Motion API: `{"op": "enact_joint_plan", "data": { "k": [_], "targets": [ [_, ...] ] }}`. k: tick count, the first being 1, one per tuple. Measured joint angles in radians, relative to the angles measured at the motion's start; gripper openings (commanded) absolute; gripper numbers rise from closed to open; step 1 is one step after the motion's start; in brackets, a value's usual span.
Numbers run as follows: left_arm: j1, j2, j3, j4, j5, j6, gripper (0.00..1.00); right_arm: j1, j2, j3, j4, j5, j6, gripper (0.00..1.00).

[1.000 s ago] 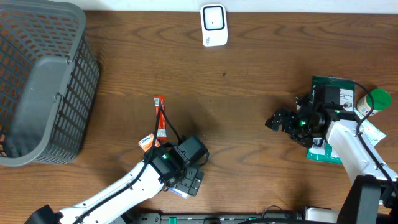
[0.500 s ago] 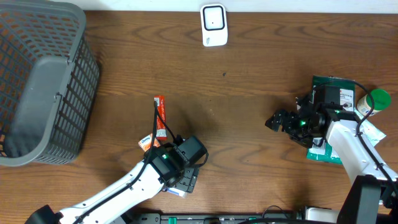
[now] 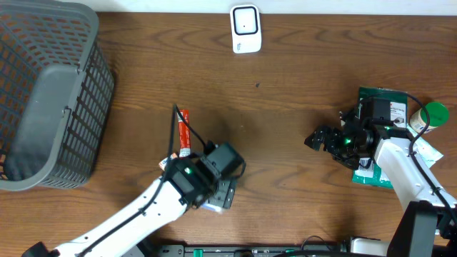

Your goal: Scan the item barcode

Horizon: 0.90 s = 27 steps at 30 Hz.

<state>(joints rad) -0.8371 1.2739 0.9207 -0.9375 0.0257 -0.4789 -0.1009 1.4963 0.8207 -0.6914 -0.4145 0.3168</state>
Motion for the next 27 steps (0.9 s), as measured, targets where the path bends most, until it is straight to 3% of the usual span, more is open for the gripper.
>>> {"op": "enact_joint_plan", "data": {
  "k": [5, 9, 19, 23, 27],
  "targets": [
    [0.120, 0.000, 0.159, -0.085, 0.042, -0.028, 0.83, 0.000, 0.000, 0.000, 0.000, 0.000, 0.000, 0.99],
    [0.292, 0.001, 0.277, -0.134, 0.189, -0.026, 0.83, 0.000, 0.000, 0.000, 0.003, 0.000, 0.000, 0.99],
    [0.798, 0.004, 0.349, -0.152, 0.825, 0.114, 0.83, 0.000, 0.000, 0.000, 0.003, 0.000, 0.000, 0.99],
    [0.924, 0.006, 0.349, -0.135, 1.067, 0.162, 0.83, 0.000, 0.000, 0.000, 0.003, 0.000, 0.000, 0.99],
    [0.996, 0.006, 0.349, -0.016, 1.301, 0.169, 0.83, 0.000, 0.000, 0.000, 0.003, 0.000, 0.000, 0.99]
  ]
}}
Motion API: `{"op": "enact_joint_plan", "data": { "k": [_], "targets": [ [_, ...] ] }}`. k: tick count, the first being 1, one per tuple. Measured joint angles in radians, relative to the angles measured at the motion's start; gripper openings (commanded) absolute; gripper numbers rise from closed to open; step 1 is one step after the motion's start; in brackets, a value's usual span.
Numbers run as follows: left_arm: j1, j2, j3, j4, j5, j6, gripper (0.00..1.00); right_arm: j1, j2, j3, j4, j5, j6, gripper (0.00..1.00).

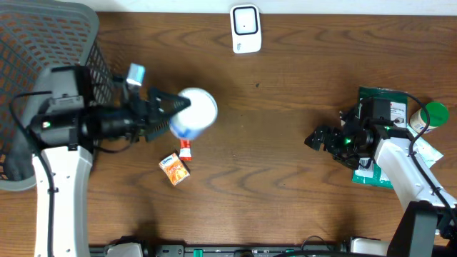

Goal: Scan the item barcode
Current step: 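Lift the tub with the left gripper and carry it to the white scanner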

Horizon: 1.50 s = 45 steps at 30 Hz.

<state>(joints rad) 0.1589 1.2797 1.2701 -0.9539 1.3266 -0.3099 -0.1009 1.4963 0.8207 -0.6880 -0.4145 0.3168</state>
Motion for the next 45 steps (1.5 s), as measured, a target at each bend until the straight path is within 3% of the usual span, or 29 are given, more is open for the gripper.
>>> {"op": "enact_joint_plan", "data": {
  "k": [6, 15, 25, 28, 29, 33, 39, 45],
  "targets": [
    [0.028, 0.000, 0.000, 0.247, 0.158, -0.116, 0.83, 0.000, 0.000, 0.000, 0.001, 0.000, 0.000, 0.99],
    [-0.014, 0.000, 0.000, 0.510, 0.209, -0.330, 0.83, 0.000, 0.000, 0.000, 0.012, 0.001, 0.000, 0.99],
    [-0.252, 0.003, 0.000, 0.878, 0.221, -0.578, 0.84, 0.000, 0.000, 0.000, 0.012, 0.001, 0.000, 0.99],
    [-0.317, 0.011, 0.000, 0.957, 0.224, -0.637, 0.82, 0.000, 0.000, 0.000, 0.012, 0.002, 0.000, 0.99],
    [-0.328, 0.016, 0.000, 0.978, 0.225, -0.653, 0.77, 0.000, 0.000, 0.000, 0.012, 0.002, 0.000, 0.99],
    [-0.336, 0.051, 0.000, 1.035, 0.224, -0.694, 0.71, 0.000, 0.000, 0.000, 0.012, 0.002, 0.000, 0.99],
    [-0.336, 0.163, 0.000, 1.238, 0.199, -0.720, 0.71, 0.000, 0.000, 0.001, 0.012, 0.003, 0.000, 0.99],
    [-0.336, 0.270, 0.000, 1.318, 0.077, -0.718, 0.71, -0.002, 0.000, 0.001, 0.011, 0.011, 0.000, 0.99]
  ]
}}
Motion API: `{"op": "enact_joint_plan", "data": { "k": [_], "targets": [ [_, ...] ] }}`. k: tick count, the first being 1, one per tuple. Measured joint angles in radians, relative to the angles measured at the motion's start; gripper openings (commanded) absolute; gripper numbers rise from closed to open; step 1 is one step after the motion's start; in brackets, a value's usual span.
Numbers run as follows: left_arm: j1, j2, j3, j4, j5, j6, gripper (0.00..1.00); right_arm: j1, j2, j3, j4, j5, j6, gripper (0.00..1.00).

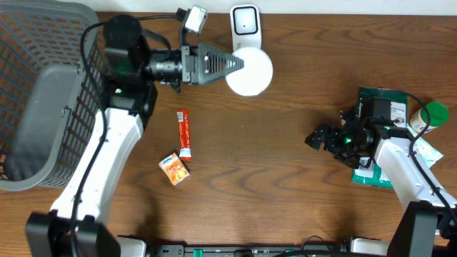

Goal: Scan the item barcode
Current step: 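Lift the tub with the left gripper and carry it to the white scanner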

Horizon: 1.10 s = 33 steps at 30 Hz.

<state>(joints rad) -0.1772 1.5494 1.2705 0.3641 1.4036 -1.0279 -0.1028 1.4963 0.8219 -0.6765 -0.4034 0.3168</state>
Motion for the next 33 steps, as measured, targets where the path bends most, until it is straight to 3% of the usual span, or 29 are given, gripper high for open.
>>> {"op": "enact_joint_plan", "data": {
  "k": [7, 17, 22, 25, 33],
  "targets": [
    [0.000, 0.093, 0.000, -0.081, -0.265, 0.061, 0.71, -0.082, 0.000, 0.008, -0.007, -0.083, 0.000, 0.99],
    [-0.002, 0.096, 0.015, -0.455, -0.740, 0.311, 0.69, -0.150, 0.000, 0.093, 0.021, -0.187, 0.019, 0.99],
    [-0.008, 0.100, 0.191, -0.867, -0.897, 0.487, 0.69, -0.150, 0.000, 0.121, 0.066, -0.197, 0.070, 0.99],
    [-0.029, 0.100, 0.347, -1.028, -1.012, 0.572, 0.69, -0.150, 0.000, 0.150, 0.063, -0.200, 0.087, 0.99],
    [-0.153, 0.148, 0.660, -1.147, -1.256, 0.743, 0.69, -0.149, 0.000, 0.185, 0.043, -0.204, 0.124, 0.99]
  ]
}}
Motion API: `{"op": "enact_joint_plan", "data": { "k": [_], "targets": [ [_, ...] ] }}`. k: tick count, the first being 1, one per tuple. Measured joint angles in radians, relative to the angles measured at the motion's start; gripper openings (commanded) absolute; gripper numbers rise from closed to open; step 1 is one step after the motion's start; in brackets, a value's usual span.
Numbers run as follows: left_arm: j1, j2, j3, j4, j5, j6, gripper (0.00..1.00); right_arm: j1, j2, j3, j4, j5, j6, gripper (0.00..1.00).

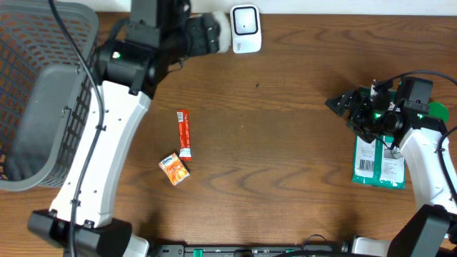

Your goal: Scan the item barcode

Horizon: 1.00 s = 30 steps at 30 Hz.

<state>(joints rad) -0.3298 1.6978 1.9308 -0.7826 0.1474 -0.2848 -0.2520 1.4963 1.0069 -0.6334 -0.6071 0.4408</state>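
Observation:
The white scanner [245, 28] with its dark window stands at the table's back edge. My left arm reaches to it from the left. Its gripper [216, 34] is mostly hidden under the wrist, shut on the white round tub [224, 32]. Only a white edge of the tub shows, right beside the scanner. My right gripper [341, 104] hovers open and empty at the right, just left of the green packets [378, 163].
A grey mesh basket [43, 93] fills the left side. A red sachet [183, 132] and a small orange box [174, 169] lie in the middle left. A green-lidded bottle [437, 113] stands partly hidden behind the right arm.
My left gripper has moved the tub from just below the scanner up against its left side, where the wrist hides most of it. My right gripper has shifted back and right, uncovering the green packets.
My left gripper was first low at the table's front, over the spot where the orange box lies. Then it held a white and blue tub near the basket, then below the scanner, now beside it. My right arm stayed still until this last moment.

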Motion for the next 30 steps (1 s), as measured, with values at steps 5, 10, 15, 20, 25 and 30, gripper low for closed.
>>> {"op": "enact_joint_plan", "data": {
  "k": [5, 10, 15, 20, 25, 30],
  "targets": [
    [-0.029, 0.165, 0.111, -0.014, -0.043, 0.050, 0.65, 0.000, 0.000, 0.000, -0.011, 0.024, 0.004, 0.99],
    [-0.045, 0.344, 0.138, 0.089, -0.069, 0.080, 0.63, 0.000, 0.000, 0.000, -0.013, 0.116, 0.004, 0.99],
    [-0.067, 0.456, 0.138, 0.240, -0.102, 0.089, 0.64, 0.000, 0.000, 0.000, -0.013, 0.197, 0.004, 0.99],
    [-0.077, 0.513, 0.138, 0.372, -0.110, 0.100, 0.64, 0.000, 0.000, 0.000, -0.013, 0.224, 0.004, 0.99],
    [-0.077, 0.565, 0.140, 0.504, -0.114, 0.102, 0.64, 0.000, 0.000, 0.000, -0.013, 0.232, 0.004, 0.99],
    [-0.077, 0.633, 0.141, 0.591, -0.122, 0.102, 0.64, 0.000, 0.000, 0.000, -0.013, 0.238, 0.004, 0.99]
  ]
}}
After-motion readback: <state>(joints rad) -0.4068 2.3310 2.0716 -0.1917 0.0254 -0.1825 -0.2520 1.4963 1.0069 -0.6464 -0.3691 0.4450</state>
